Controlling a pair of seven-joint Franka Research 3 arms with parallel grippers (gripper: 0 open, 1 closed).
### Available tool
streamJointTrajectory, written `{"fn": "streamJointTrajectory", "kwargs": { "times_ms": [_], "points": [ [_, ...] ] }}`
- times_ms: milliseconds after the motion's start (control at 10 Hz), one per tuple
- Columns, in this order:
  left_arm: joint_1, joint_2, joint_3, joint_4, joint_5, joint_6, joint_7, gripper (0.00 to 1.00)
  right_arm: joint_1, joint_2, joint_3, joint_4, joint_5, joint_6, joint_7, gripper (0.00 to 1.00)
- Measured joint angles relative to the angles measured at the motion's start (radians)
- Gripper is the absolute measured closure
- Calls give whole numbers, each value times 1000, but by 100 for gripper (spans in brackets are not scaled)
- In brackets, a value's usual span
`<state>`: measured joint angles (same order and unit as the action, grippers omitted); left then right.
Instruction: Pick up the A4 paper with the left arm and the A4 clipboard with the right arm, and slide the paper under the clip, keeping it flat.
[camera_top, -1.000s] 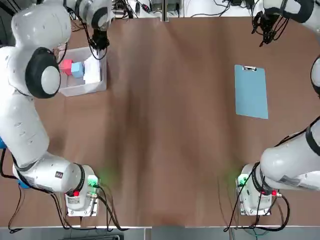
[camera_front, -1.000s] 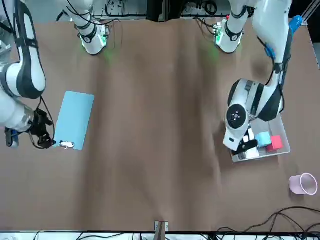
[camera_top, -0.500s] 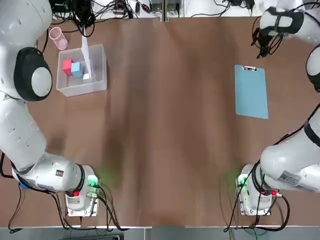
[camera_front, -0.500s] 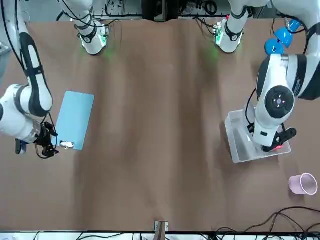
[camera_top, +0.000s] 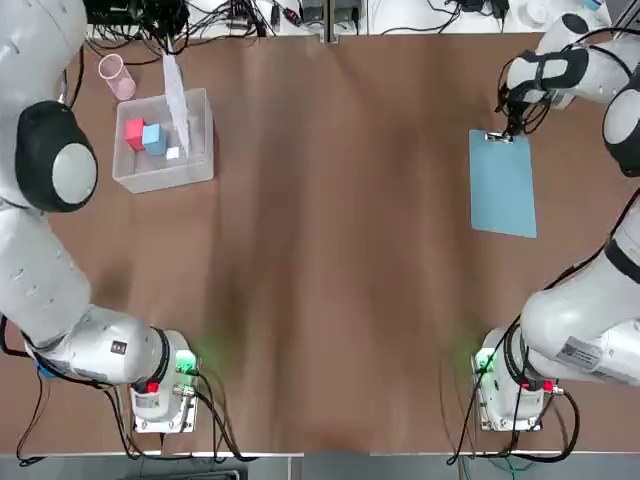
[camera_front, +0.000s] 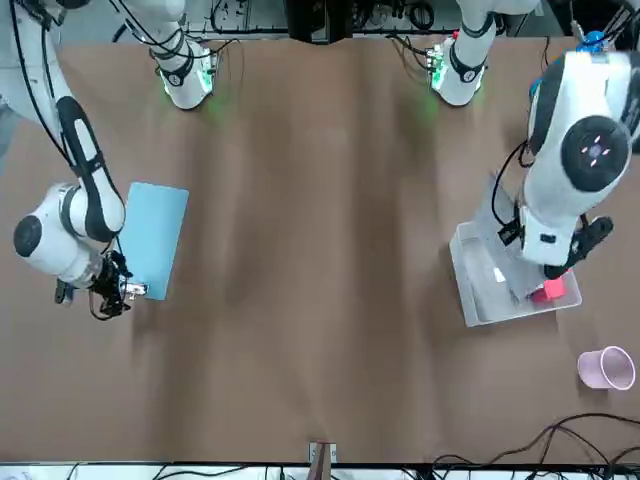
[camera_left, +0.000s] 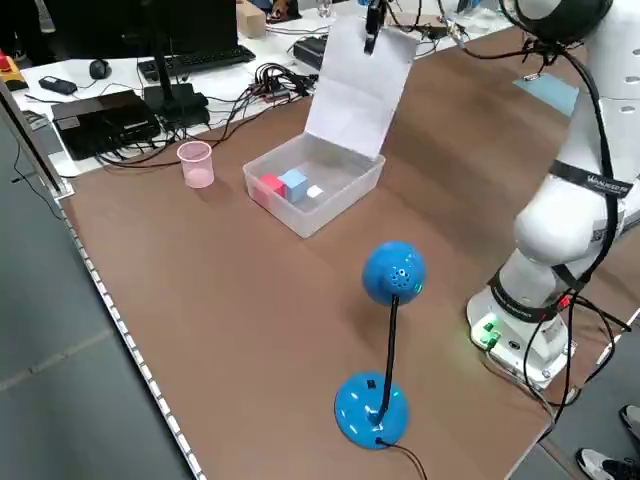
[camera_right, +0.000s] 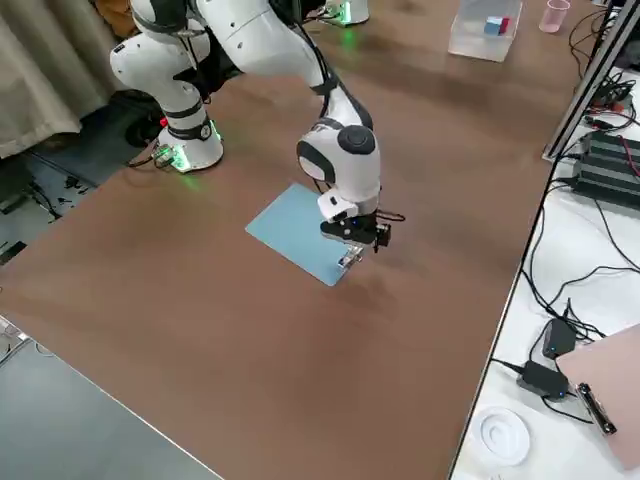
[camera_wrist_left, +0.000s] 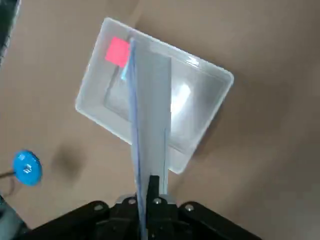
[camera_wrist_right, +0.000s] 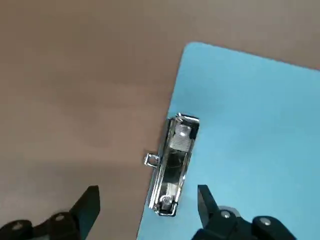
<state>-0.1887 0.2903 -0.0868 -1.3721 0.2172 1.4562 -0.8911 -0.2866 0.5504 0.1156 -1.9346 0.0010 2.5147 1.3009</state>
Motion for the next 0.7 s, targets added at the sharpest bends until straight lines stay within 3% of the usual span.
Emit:
{"fn": "streamJointTrajectory", "kwargs": {
  "times_ms": [400, 700],
  "points": [
    [-15, -26, -8, 20, -150, -2, -247, 99, -1, 23, -15, -3, -1, 8, 30, 17],
    [-35, -26, -47, 29, -180, 15, -420, 99, -1, 51, -18, -3, -1, 21, 32, 19]
  ]
}}
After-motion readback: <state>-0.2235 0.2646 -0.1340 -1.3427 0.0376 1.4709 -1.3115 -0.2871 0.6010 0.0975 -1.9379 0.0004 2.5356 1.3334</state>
